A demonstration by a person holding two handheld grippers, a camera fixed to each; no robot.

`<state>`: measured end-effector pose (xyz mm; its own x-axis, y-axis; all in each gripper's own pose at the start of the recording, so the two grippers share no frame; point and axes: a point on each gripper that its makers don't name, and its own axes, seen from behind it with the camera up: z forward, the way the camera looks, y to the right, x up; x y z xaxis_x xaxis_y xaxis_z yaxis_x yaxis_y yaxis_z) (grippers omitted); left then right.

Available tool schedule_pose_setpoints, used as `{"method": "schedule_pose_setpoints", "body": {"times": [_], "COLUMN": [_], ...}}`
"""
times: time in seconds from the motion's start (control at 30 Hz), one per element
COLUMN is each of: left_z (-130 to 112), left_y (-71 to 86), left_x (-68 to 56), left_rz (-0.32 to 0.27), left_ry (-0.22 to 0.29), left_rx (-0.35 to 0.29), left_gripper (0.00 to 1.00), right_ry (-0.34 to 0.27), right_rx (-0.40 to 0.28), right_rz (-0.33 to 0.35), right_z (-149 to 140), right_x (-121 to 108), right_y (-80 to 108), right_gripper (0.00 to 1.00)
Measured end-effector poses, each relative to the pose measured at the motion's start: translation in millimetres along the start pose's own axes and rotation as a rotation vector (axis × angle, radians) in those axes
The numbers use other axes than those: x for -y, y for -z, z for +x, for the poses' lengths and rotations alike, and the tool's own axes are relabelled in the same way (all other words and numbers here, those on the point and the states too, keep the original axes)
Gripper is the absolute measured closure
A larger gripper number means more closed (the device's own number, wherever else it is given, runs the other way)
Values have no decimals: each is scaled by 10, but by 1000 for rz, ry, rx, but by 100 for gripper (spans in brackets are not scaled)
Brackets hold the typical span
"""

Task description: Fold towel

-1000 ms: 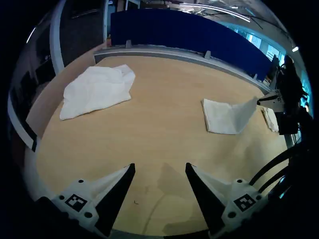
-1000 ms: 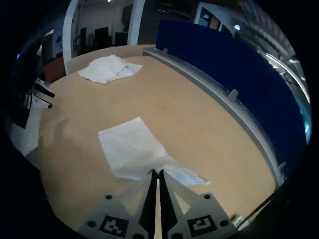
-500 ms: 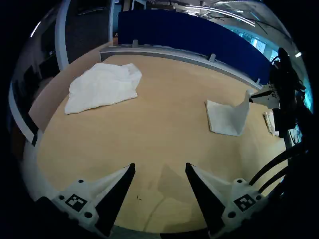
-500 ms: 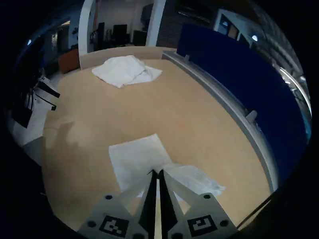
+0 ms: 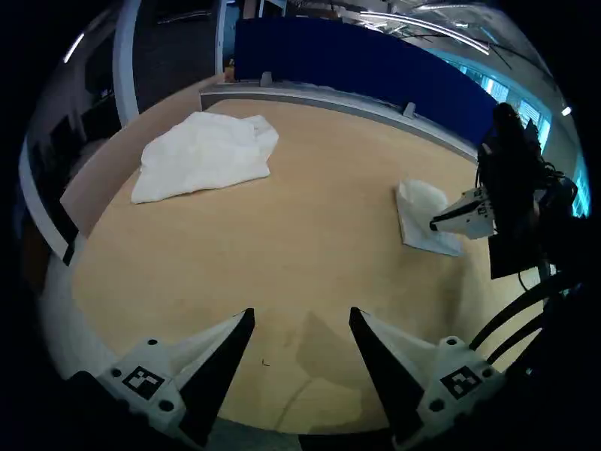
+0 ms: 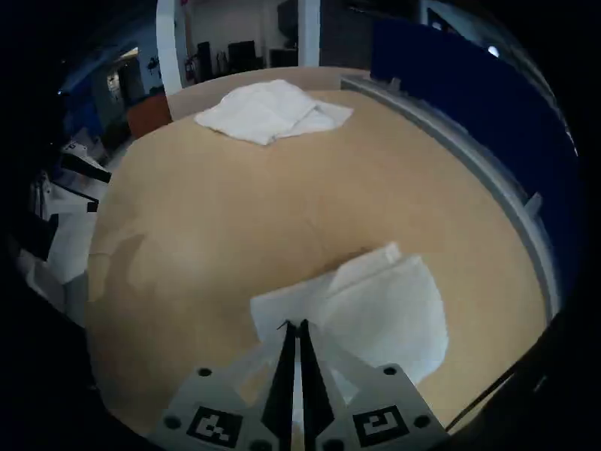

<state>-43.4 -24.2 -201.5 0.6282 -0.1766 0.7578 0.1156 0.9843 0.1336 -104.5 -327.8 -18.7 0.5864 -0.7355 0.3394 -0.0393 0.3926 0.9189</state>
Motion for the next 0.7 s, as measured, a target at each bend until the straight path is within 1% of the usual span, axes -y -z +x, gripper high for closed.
{"method": "schedule_pose_setpoints", "body": {"times": [0.1, 0.2, 0.3, 0.43, 0.53, 0.63, 0.7], "left_z": [-9, -7, -2, 2, 4, 8, 9], "left_y": [-9, -20, -37, -52, -51, -42, -35], "left_x": [-26, -47, -63, -62, -59, -54, -54], "left_rz": [-6, -7, -10, -11, -10, -9, -9], "left_ry": [8, 6, 1, -3, -4, -3, -3], "left_rx": [1, -1, -1, 0, 0, -1, -1], "left_gripper": [7, 7, 7, 7, 7, 7, 7], "right_ry": [-37, -49, -45, -42, -44, -47, -48], "right_rx": [6, -1, 1, -9, -24, -41, -53], "right_rz": [12, 11, 14, 15, 13, 9, 2], "right_z": [-68, -65, -70, -58, -41, -24, -13], "right_x": [73, 78, 65, 51, 39, 25, 11], "right_y": [-116, -102, -58, -15, 19, 74, 125], "right_gripper": [96, 95, 94, 89, 76, 45, 27]}}
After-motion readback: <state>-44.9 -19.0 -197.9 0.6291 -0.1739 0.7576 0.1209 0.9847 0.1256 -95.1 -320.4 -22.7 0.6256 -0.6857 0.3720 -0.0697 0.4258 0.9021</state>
